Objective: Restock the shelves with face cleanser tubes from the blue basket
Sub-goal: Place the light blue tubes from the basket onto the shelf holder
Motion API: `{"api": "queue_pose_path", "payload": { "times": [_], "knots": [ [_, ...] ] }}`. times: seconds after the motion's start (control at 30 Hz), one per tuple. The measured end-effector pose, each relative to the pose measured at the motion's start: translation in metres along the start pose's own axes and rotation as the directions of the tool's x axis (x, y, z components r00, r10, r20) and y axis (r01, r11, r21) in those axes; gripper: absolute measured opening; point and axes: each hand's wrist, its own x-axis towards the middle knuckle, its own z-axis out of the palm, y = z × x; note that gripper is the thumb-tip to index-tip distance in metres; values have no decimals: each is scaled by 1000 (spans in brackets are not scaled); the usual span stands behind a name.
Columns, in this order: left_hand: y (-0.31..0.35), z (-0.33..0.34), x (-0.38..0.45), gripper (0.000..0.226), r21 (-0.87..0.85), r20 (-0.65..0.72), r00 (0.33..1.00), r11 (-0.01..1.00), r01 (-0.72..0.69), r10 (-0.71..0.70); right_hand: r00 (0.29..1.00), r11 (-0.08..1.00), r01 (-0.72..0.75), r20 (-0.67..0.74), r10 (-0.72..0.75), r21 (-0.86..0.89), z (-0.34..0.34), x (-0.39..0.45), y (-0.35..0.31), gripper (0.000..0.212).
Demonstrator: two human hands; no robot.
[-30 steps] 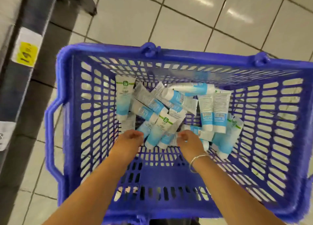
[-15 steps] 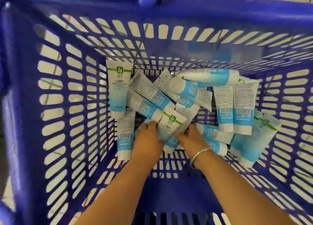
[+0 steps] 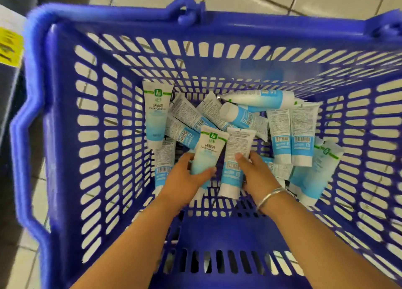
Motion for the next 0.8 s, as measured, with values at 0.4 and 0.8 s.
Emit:
{"api": "queue_pose_path", "payload": {
  "times": [0.4,0.8],
  "knots": [
    [79,-64,-126,19,-414,-13,1000,910,-3,-2,995,960,0,97,-29,282,-12,-117,-91,14],
    [244,-162,-351,40,-577,-57,977,792,-198,203,972,799,97,115,-203,593,8,-384,-272,28]
  ]
}}
